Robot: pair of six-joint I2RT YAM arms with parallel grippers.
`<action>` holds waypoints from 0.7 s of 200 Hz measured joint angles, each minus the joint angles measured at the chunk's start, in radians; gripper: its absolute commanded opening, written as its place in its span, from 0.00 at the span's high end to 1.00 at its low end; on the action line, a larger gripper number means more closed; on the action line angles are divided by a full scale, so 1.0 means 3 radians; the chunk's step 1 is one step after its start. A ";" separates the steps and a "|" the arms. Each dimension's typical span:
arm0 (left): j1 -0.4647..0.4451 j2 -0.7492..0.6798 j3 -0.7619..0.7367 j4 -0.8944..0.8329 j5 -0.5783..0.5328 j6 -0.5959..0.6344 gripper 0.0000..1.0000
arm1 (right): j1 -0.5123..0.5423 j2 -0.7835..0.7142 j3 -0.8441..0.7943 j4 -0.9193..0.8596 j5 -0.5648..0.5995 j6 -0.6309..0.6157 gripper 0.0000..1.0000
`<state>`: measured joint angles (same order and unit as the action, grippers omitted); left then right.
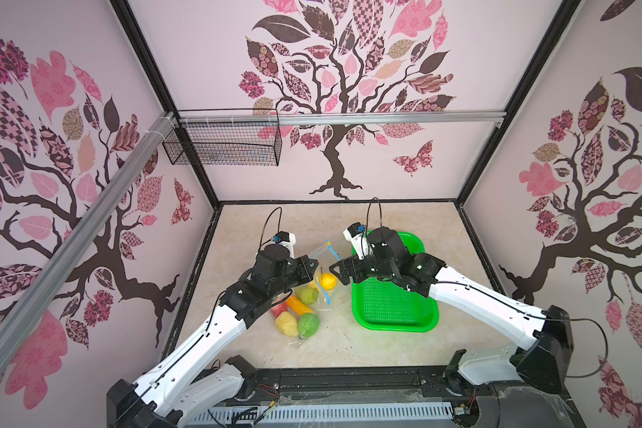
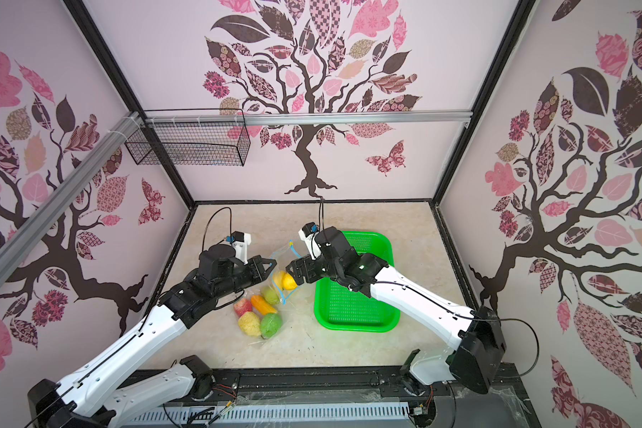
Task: Place the food in the zip-top bag and seal the zipper
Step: 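Open the right gripper to drop the pear into the bag, then move the right gripper back over the basket to the red apple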
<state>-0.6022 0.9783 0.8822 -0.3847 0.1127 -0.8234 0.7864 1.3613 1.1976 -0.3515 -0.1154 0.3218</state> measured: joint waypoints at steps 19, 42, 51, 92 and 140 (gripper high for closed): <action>0.0008 -0.0038 0.0000 -0.0001 -0.0004 0.0001 1.00 | -0.0243 -0.0095 -0.0033 -0.0023 0.0121 0.0061 0.02; 0.0008 -0.0052 -0.0001 -0.0003 -0.0008 0.0003 1.00 | -0.0514 -0.0234 -0.0202 -0.0037 0.0432 0.0118 0.00; 0.0008 -0.0052 -0.0001 -0.0004 -0.0009 0.0003 1.00 | -0.0566 -0.0254 -0.0266 -0.0042 0.0571 0.0125 0.00; 0.0011 -0.0052 -0.0001 -0.0010 -0.0008 0.0011 1.00 | -0.0655 -0.0245 -0.0473 -0.0104 0.1025 0.0201 0.00; 0.0018 -0.0052 -0.0003 -0.0018 -0.0008 0.0018 1.00 | -0.1125 -0.0042 -0.0757 0.0170 0.1006 0.0484 0.01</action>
<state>-0.5968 0.9627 0.8814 -0.3901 0.1104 -0.8181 0.4488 1.3487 0.9707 -0.3004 0.1864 0.4671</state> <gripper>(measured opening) 0.046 0.995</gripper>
